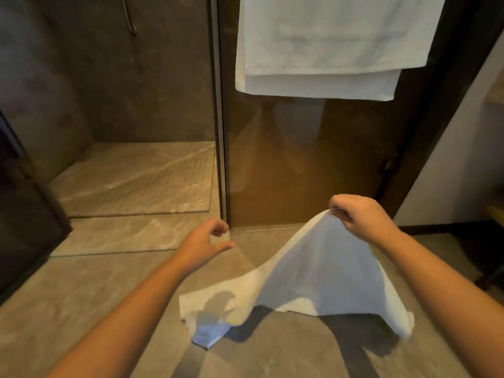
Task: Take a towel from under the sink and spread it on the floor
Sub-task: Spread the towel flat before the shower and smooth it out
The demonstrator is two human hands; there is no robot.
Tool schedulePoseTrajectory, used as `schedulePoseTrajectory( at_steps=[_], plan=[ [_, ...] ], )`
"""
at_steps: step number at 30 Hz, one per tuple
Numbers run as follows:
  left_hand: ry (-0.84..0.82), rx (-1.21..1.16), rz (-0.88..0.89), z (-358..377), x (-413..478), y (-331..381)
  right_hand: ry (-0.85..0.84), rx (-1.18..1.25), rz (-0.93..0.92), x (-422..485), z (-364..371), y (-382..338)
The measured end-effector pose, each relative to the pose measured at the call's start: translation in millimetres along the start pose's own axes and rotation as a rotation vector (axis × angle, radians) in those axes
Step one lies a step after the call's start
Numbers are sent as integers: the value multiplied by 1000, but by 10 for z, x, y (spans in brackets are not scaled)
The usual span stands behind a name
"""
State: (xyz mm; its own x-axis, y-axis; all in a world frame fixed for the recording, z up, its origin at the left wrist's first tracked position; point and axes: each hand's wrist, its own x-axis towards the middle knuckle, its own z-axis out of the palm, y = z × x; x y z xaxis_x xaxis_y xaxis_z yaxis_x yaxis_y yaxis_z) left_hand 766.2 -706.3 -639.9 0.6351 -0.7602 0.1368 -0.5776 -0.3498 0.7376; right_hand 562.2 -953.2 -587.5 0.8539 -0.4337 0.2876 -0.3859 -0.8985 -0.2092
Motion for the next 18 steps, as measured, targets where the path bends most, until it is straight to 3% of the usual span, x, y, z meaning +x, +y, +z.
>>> schedulePoseTrajectory(
  at_steps=[3,9,18],
  plan=[
    [-40,-55,34,518,90,175,13,-45,-84,-36,-63,-60],
    [-113,-281,-26,1187,21,413,37,-18,-85,-107,-259,-63],
    [71,-285,-86,1614,-51,589,128,-15,-122,-127,-440,-155]
  ],
)
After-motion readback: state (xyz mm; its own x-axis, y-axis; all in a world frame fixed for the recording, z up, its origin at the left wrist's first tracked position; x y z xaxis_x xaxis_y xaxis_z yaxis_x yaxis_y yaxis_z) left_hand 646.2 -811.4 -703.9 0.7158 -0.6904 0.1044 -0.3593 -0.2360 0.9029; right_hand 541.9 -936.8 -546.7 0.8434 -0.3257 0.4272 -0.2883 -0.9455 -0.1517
